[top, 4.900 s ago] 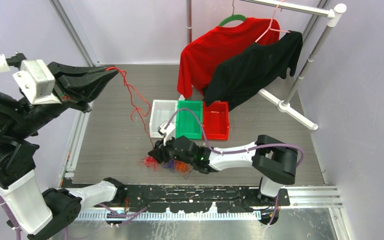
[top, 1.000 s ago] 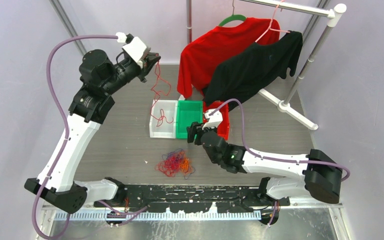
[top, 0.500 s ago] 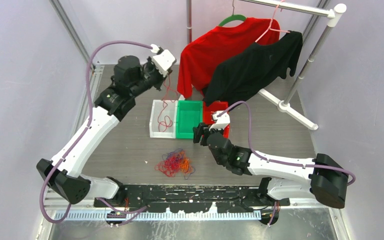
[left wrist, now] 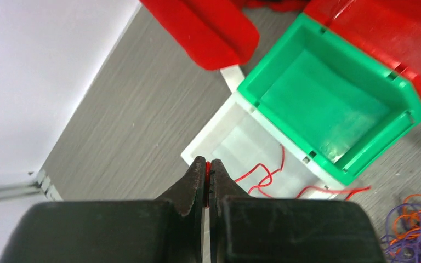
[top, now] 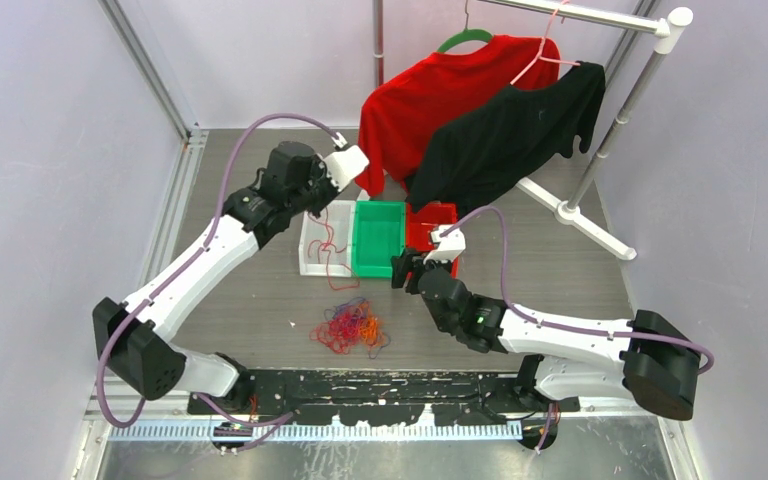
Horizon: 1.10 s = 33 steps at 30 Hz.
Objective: Untangle the cables
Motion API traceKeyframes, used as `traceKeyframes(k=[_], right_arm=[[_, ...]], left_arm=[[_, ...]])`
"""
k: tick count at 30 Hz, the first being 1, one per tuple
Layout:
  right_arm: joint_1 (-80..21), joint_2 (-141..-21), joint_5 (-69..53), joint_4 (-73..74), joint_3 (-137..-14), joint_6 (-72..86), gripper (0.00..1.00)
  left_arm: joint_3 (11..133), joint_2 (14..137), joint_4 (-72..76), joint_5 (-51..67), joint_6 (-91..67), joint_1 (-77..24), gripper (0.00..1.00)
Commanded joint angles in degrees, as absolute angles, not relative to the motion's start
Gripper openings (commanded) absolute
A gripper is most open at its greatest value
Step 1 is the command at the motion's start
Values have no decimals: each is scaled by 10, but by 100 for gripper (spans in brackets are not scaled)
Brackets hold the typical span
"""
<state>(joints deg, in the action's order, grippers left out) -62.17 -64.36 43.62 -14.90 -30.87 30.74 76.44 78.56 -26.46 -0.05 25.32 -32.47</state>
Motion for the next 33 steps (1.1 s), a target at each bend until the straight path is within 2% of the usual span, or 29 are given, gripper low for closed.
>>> traceKeyframes(k=[1, 14, 22, 33], right_arm=[[-618, -627, 448, -172, -307, 326, 67], [-614, -648, 441, -168, -318, 339, 67], [-613, -663, 433, -168, -325, 343, 67], [-611, -669, 432, -171, -318, 350, 64]], left_arm=[[762, 799, -255, -70, 290, -325, 0], [907, 911, -126, -106, 397, -311, 0], [861, 902, -54, -89, 457, -292, 0], [755, 860, -91, -68, 400, -319, 0]])
